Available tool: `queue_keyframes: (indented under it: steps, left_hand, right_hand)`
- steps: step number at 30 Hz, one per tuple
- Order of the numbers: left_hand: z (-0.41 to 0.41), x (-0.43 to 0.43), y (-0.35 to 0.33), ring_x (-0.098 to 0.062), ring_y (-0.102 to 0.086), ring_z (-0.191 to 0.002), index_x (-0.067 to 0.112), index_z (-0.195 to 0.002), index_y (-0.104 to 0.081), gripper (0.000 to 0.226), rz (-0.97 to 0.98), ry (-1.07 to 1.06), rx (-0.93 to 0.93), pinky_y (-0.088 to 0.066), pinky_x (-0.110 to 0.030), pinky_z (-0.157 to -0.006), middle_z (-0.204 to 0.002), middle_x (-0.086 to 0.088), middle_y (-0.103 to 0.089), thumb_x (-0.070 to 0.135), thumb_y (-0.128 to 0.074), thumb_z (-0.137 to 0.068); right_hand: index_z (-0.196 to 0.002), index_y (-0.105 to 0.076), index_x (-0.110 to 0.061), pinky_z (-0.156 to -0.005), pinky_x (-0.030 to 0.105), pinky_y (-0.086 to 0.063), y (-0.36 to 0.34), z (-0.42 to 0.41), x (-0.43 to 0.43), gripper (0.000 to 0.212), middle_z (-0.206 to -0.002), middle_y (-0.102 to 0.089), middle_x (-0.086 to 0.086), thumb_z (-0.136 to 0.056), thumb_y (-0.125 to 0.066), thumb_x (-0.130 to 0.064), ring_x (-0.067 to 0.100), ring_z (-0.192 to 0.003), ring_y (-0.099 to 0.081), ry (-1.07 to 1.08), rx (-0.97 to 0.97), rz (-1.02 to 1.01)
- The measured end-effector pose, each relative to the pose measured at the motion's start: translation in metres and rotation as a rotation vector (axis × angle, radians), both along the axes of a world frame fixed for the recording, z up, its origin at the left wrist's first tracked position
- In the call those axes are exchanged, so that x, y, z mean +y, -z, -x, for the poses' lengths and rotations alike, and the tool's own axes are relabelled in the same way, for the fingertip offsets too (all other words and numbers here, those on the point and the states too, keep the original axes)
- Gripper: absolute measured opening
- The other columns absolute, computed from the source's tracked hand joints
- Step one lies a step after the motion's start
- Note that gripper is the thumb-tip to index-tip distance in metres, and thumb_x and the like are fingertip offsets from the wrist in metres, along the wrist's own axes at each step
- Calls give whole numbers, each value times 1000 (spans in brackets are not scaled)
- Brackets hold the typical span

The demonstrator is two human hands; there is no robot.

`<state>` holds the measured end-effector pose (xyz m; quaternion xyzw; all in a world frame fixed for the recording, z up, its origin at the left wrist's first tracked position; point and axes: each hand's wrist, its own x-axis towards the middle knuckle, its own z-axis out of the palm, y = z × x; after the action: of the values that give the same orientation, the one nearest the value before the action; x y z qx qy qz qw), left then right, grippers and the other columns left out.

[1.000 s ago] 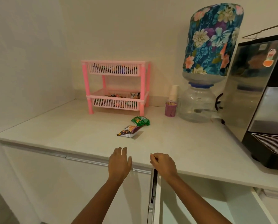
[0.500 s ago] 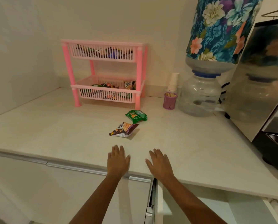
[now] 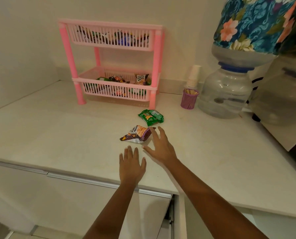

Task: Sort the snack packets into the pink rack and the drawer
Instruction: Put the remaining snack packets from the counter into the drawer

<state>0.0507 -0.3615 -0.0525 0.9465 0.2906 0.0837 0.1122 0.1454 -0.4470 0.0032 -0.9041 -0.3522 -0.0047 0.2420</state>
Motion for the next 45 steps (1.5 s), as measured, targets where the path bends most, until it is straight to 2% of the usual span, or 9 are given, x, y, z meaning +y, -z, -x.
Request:
queue_keyframes:
  steps: [4, 7, 11, 17, 26, 30, 35, 41, 45]
  left_hand:
    - [0, 0, 1, -27, -12, -146, 14, -146, -21, 58, -3, 1, -10, -9, -43, -120, -157, -13, -16, 44, -23, -96]
    - [1, 0, 0, -27, -13, -146, 14, -146, -22, 58, -5, 5, -15, -10, -43, -119, -157, -13, -17, 44, -24, -96]
    - [2, 0, -1, -27, -15, -146, 13, -145, -24, 56, -16, 18, -13, -13, -43, -119, -157, -14, -19, 42, -24, -97]
    - [5, -1, -4, -28, -21, -143, 10, -142, -30, 51, -19, 48, -24, -17, -43, -118, -154, -16, -25, 34, -29, -97]
    - [7, -9, -12, -32, -29, -138, 2, -138, -34, 45, -44, 89, -17, -24, -44, -113, -150, -22, -29, 21, -31, -97]
    - [6, -21, -14, -36, -29, -137, 0, -136, -36, 44, -50, 85, -19, -27, -47, -112, -148, -26, -29, 19, -30, -98]
    - [-6, -58, -12, -36, -20, -141, 2, -137, -36, 43, -28, 181, -58, -22, -46, -115, -150, -27, -23, 20, -30, -98]
    - [-16, -79, -12, -37, -23, -139, 2, -134, -39, 41, -64, 255, -57, -25, -46, -114, -148, -28, -27, 19, -30, -98]
    - [-16, -78, -14, -42, -37, -126, -2, -127, -46, 38, -47, 257, -90, -35, -48, -105, -134, -32, -41, 16, -35, -96]
  right_hand:
    - [-144, -21, -34, -109, 48, -32, -12, -12, 32, 78, -156, -10, 11, -80, -62, -51, 30, -144, -12, -52, 57, 75]
    - [-141, -31, -31, -109, 46, -35, -10, -17, 39, 67, -150, -23, 16, -83, -63, -36, 33, -138, -23, -57, 137, 67]
    - [-135, -42, -25, -97, 42, -46, -7, -18, 36, 50, -133, -43, 16, -87, -57, -25, 33, -119, -45, -5, 21, 38]
    - [-124, -52, -13, -76, 38, -49, -13, -13, 12, 36, -119, -60, 13, -91, -49, -27, 31, -105, -55, 61, -180, 57]
    - [-101, -68, -11, -66, 25, -39, -24, 28, -119, 19, -101, -70, 4, -88, -59, -20, 24, -99, -55, 90, -274, -271]
    - [-95, -70, -7, -71, 16, -34, -20, 47, -202, 20, -92, -72, 8, -82, -59, -17, 20, -89, -55, 88, -306, -289]
    - [-94, -71, -2, -72, 21, -41, -4, 67, -280, 24, -83, -71, 10, -85, -58, -20, 14, -81, -51, 54, -338, -291]
    - [-87, -74, -13, -61, 23, -47, 35, 74, -324, 23, -79, -71, 1, -81, -55, -22, 12, -80, -56, -69, -341, 79]
    - [-115, -64, -22, -81, 30, -46, 82, 60, -320, 29, -114, -66, 0, -93, -46, -27, 19, -107, -56, 23, 12, 433]
